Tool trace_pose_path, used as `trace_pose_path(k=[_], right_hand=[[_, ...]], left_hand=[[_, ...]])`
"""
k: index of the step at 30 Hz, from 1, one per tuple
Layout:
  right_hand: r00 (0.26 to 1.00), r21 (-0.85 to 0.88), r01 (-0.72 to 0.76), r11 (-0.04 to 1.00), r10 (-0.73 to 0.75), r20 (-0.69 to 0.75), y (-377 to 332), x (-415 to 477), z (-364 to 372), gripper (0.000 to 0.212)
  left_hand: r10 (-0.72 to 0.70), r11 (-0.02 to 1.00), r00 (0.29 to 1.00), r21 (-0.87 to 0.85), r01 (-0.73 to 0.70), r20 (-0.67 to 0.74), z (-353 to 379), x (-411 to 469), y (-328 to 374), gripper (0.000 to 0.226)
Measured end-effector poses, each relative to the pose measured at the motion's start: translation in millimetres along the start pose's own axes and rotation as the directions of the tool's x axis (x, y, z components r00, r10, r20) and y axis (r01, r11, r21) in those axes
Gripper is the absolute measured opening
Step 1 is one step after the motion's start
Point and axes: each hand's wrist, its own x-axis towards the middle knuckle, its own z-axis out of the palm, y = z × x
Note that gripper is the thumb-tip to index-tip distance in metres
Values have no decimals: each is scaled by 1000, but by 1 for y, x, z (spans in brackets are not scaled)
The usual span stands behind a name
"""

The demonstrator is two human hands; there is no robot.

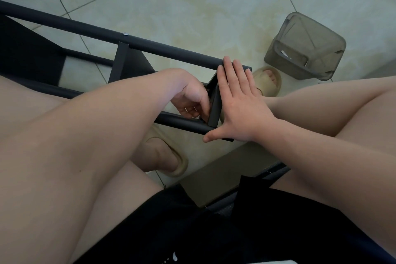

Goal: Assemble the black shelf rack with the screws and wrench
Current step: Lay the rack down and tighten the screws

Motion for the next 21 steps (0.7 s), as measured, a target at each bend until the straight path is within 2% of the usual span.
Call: trace_pose_path(k=[3,6,13,21], right_hand=[[1000,-2,-2,1000,2,-2,0,0,0,162],[1000,0,-4,1000,4,-4,-1,0,0,162],[1000,3,-1,1000,1,-3,-1,0,0,163],[1000,4,-2,1000,2,-5,-1,0,-1,162]], left_hand=[[-23,1000,1000,-1,23,-18,2,1,-1,7],[-37,999,999,35,36,23,4,1,0,4],[-14,999,999,43,12,40,5,0,4,7],[8,1000,999,18,-9,50,4,-1,3,22]])
